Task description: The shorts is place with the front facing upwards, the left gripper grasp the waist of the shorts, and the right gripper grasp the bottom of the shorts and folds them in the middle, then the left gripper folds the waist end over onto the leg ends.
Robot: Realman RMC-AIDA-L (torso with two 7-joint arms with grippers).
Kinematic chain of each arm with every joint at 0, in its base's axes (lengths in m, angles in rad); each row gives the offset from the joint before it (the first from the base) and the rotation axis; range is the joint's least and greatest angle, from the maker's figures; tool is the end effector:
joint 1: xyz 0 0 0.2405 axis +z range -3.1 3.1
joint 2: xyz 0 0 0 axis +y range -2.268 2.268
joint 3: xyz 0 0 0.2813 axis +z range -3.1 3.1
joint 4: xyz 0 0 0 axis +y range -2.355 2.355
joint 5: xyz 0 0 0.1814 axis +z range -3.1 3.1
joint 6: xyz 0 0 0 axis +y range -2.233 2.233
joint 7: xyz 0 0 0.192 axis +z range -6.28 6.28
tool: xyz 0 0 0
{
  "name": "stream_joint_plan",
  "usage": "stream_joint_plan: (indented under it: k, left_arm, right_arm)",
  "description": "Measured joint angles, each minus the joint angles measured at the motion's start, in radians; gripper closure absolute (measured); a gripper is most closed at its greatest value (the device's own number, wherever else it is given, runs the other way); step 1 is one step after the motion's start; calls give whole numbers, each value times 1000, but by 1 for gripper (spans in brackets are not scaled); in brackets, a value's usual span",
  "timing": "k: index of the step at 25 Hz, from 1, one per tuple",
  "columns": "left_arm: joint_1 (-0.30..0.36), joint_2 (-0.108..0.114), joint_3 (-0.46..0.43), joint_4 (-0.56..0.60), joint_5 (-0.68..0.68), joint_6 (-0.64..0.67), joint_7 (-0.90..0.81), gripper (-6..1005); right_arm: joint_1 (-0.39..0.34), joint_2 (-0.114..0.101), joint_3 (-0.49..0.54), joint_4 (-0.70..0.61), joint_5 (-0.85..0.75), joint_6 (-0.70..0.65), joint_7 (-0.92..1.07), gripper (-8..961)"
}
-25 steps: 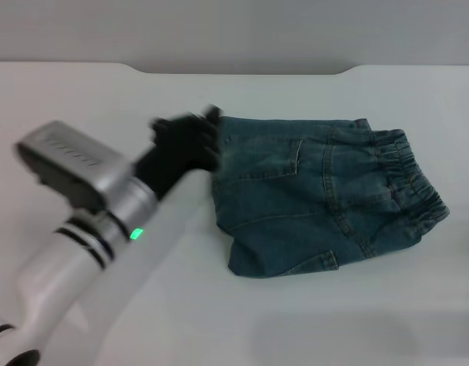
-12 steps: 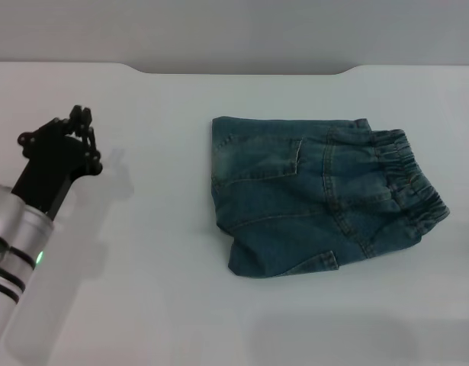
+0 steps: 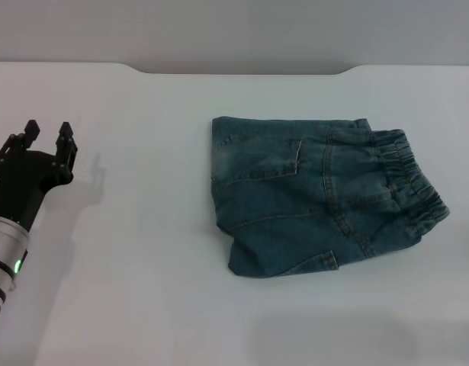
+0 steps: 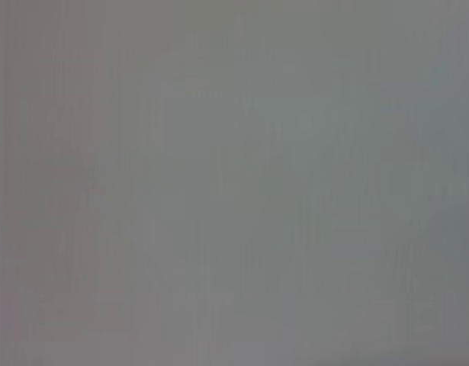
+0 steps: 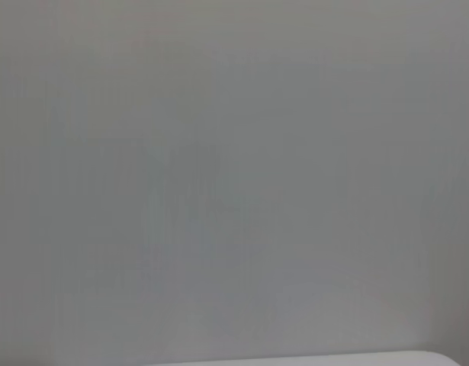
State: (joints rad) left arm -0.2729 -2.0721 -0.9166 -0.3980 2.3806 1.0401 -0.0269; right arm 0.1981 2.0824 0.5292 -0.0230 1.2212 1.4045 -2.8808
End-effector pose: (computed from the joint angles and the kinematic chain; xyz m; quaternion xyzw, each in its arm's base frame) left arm -0.3301 0.3446 -0.0329 -0.6955 -0.2631 -0.2812 0.6066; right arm 0.4061 0.2690 0.0309 -0.6249 0.2713 0.2618 0.6836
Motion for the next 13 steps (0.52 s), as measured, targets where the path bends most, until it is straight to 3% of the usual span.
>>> stream_joint_plan:
  k: [8, 9, 13]
  left_arm:
    - [5, 0, 13, 10, 6, 17, 1, 373]
    - [5, 0, 13, 10, 6, 23, 2, 329]
    - [6, 0, 23, 11, 6, 62, 4, 329]
  right_arm:
    - [0, -1, 0, 2, 0, -4, 0, 445]
    - [0, -1, 0, 2, 0, -5, 0, 445]
    - [1, -1, 0, 2, 0, -11, 0, 445]
